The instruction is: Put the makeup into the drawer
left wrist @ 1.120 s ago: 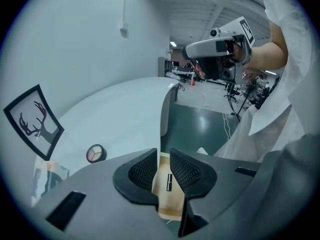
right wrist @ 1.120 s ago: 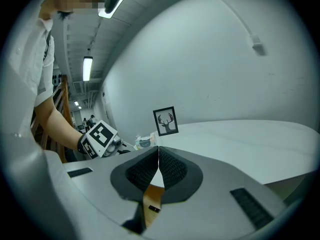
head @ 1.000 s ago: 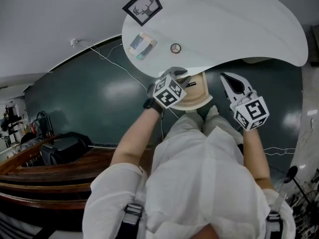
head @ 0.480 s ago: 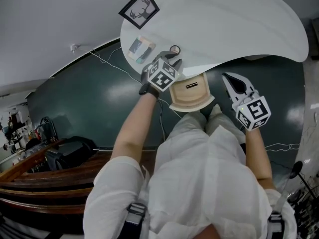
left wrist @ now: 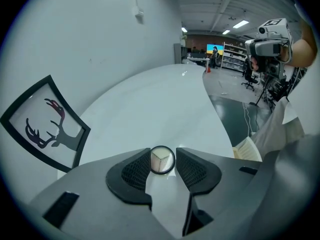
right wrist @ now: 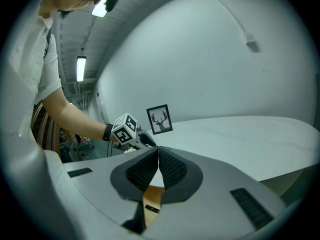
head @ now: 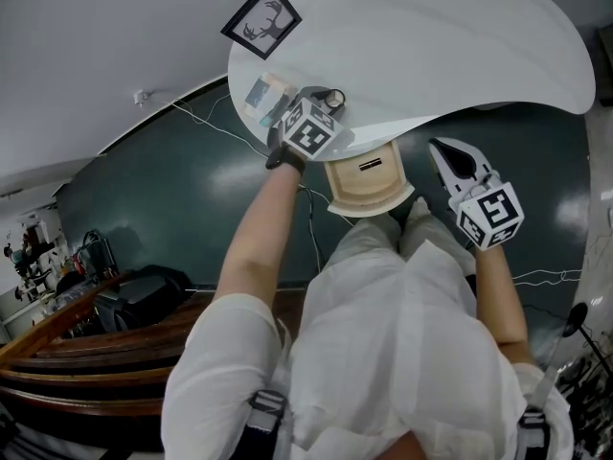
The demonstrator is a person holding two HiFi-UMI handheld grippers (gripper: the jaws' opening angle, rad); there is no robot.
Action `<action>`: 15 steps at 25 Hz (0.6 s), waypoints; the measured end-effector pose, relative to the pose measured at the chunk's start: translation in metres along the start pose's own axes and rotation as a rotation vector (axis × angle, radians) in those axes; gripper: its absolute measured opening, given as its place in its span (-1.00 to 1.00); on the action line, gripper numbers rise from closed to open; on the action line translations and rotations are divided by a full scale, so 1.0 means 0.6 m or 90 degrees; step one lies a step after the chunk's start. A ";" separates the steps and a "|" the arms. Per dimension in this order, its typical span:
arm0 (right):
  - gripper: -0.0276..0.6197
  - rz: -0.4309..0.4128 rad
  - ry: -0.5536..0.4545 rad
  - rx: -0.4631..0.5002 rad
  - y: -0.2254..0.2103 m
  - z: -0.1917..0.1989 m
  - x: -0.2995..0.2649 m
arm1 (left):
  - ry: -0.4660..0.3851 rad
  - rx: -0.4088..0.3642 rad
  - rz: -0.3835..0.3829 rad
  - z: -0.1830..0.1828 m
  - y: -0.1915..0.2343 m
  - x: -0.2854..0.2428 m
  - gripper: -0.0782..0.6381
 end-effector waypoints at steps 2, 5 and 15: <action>-0.88 -0.002 0.000 0.001 -0.001 0.000 -0.003 | 0.008 -0.002 0.003 -0.001 0.006 -0.006 -0.27; -0.88 0.000 0.002 -0.001 -0.005 -0.001 -0.004 | 0.019 -0.003 0.011 -0.004 0.011 -0.017 -0.17; -0.88 0.013 0.007 -0.010 -0.024 0.001 -0.005 | 0.048 0.008 0.025 -0.002 0.025 -0.048 -0.13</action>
Point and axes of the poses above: the fingertips, and each gripper's own axes: x backward along the fingers, y to its left, z out of its underside, the point moved 7 cm from there along x, backward along the fingers, and after that the axes turned 13 degrees about z, right-handed, at the moved point
